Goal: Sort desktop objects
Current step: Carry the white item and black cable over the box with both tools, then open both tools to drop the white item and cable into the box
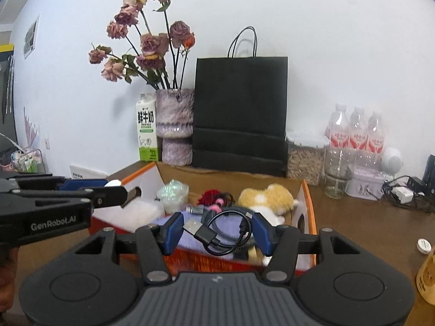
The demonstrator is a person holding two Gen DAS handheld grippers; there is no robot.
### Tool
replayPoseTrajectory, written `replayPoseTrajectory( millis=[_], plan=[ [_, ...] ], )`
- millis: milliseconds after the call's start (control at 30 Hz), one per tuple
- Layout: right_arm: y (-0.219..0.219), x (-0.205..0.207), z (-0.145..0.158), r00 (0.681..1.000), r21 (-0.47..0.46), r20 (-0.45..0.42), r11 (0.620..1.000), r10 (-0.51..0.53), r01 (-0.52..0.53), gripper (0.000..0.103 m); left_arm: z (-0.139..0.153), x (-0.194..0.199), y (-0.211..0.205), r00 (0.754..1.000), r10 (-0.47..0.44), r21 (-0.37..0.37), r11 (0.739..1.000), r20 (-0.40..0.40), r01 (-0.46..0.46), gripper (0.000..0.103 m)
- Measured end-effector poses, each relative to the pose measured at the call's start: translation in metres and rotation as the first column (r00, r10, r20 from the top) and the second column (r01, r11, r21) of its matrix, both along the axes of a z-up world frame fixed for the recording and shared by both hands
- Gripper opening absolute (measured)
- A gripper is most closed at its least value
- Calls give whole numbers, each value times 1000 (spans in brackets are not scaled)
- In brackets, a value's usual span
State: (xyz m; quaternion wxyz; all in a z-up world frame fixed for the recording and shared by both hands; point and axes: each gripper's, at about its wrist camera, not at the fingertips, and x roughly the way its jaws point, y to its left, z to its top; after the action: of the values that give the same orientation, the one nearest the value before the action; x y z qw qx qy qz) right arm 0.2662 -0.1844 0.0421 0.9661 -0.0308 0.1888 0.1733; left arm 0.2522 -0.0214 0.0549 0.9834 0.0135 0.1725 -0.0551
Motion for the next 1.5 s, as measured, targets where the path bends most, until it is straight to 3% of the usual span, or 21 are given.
replayPoseTrajectory(
  millis=[400,733,1033,1100,1133,1167,1267,1333,1500],
  plan=[
    [16,55,13,999,43,16,998,-40,39,54,8,48,10,999,36,-23,999,16,-36,26],
    [25,109,-18,995,20,-70,997,-74,76,54,-19,98,23,995,74,-23,997,-66,-76,26],
    [23,120,-38,988,-13,-124,996,-89,88,55,-44,113,21,990,67,26,998,-122,-64,27],
    [21,120,-39,987,-4,-127,995,-97,98,59,-44,111,20,990,80,33,997,-113,-76,31],
    [20,120,-39,986,-1,-130,995,-101,102,72,-44,110,20,991,92,35,995,-101,-89,43],
    [18,120,-38,986,0,-127,994,-108,108,89,-43,108,21,991,107,39,994,-86,-104,65],
    [14,117,-34,987,8,-110,993,-119,121,98,-37,104,22,983,179,61,982,-30,-177,101],
    [10,117,-31,986,25,-107,991,-125,128,103,-33,102,24,979,203,65,977,-3,-202,103],
    [8,116,-28,985,21,-100,990,-139,141,103,-31,103,25,982,187,51,981,-19,-186,103]
  ],
)
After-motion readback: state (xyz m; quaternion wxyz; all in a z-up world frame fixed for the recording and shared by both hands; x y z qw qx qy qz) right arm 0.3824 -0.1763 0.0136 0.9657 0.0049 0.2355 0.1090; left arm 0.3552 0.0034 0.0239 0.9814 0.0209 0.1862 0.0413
